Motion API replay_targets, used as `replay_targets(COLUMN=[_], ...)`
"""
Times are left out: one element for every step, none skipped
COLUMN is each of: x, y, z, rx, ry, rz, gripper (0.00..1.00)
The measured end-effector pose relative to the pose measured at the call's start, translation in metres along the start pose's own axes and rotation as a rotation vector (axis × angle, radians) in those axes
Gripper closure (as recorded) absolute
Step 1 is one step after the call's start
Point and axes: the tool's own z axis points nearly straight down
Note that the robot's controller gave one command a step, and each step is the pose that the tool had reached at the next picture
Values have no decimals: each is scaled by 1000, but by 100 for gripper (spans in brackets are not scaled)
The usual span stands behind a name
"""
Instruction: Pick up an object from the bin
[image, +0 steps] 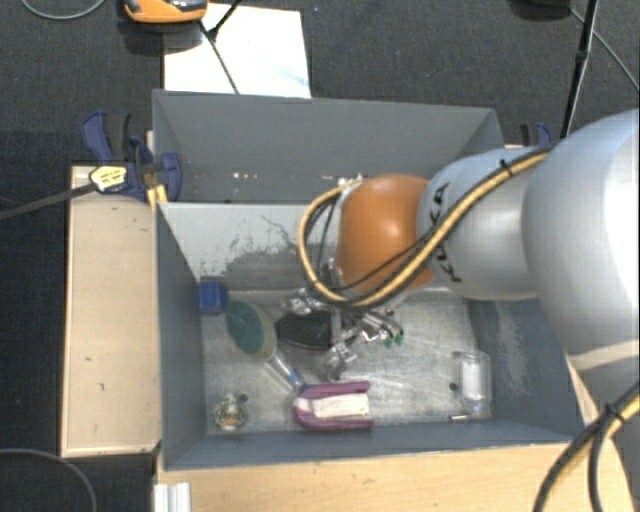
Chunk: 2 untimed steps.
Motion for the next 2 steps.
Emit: replay_targets(x=[1,-9], y=[-1,4], z=[-2,-132], rx=[0,2], ry=[2,-3], rz=[1,-45], gripper=[100,100])
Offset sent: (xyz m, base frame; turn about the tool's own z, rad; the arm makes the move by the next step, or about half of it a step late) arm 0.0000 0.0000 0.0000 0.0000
